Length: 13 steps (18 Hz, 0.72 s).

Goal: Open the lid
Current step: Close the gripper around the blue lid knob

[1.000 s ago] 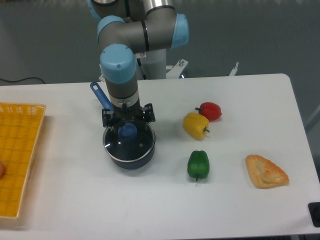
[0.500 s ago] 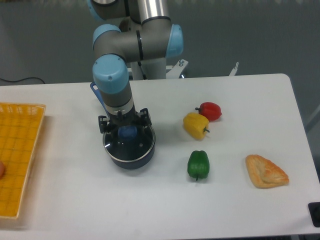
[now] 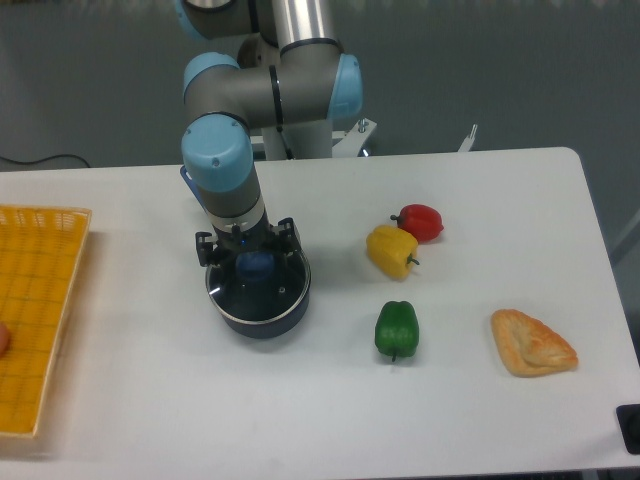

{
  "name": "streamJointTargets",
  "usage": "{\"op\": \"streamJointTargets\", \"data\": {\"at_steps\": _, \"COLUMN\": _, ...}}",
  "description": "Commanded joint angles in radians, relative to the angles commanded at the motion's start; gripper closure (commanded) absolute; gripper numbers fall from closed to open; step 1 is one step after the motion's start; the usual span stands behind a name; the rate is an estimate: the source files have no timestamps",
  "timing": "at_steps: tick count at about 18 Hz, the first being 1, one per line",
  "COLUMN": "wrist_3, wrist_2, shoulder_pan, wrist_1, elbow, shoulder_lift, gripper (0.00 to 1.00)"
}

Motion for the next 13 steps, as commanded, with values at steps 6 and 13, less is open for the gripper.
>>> {"op": "streamJointTargets", "data": {"at_steps": 6, "wrist_3": 0.044, "wrist_2": -0.023, "shoulder_pan": 0.005, "wrist_1": 0.002, "elbow": -0.018, "shoulder_lift": -0.006, "gripper": 0.03}}
{"op": "streamJointTargets", "data": {"at_steps": 13, "wrist_3": 0.067, "wrist_2": -0.025, "shoulder_pan": 0.006, "wrist_1": 0.011, "elbow": -0.028, "shoulder_lift": -0.006, "gripper": 0.32}}
